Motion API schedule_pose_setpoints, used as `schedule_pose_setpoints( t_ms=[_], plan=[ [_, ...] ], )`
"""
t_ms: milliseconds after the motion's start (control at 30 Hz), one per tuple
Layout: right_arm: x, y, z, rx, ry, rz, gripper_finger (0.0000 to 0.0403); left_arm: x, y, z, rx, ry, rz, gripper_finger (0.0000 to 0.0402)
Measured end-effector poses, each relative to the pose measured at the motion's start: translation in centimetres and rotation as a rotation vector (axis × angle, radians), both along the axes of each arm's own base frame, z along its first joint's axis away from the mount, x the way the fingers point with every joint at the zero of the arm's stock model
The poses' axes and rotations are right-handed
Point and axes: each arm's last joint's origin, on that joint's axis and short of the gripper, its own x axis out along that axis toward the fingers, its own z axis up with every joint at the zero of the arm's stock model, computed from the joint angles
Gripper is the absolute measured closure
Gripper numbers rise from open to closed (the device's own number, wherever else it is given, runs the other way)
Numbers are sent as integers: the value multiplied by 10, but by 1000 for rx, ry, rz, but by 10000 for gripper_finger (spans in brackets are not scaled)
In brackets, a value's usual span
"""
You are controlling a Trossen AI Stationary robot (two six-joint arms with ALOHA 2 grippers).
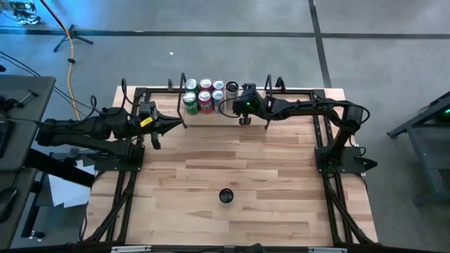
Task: Place canned beverage on shelf
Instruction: Put the top white pink soda can on the shelf, then put the white pink soda can on the shelf aligned with the white pink soda can
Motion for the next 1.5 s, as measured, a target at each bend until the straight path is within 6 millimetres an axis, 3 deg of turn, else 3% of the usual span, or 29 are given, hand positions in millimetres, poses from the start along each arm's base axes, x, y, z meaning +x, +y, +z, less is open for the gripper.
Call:
schedule_pose_setpoints(
  t_ms=[867,1033,1300,1500],
  plan=[
    [2,-8,7,-21,-95,-17,403,0,0,0,-1,0,0,398],
    [-2,-7,14,-24,-136,-120,403,0,0,0,-9,-2,0,398],
    [-42,11,62,229,-261,-190,403,0,0,0,65,17,-4,398],
    [-91,32,97,424,-380,-52,403,0,0,0,117,31,-7,398]
  ],
)
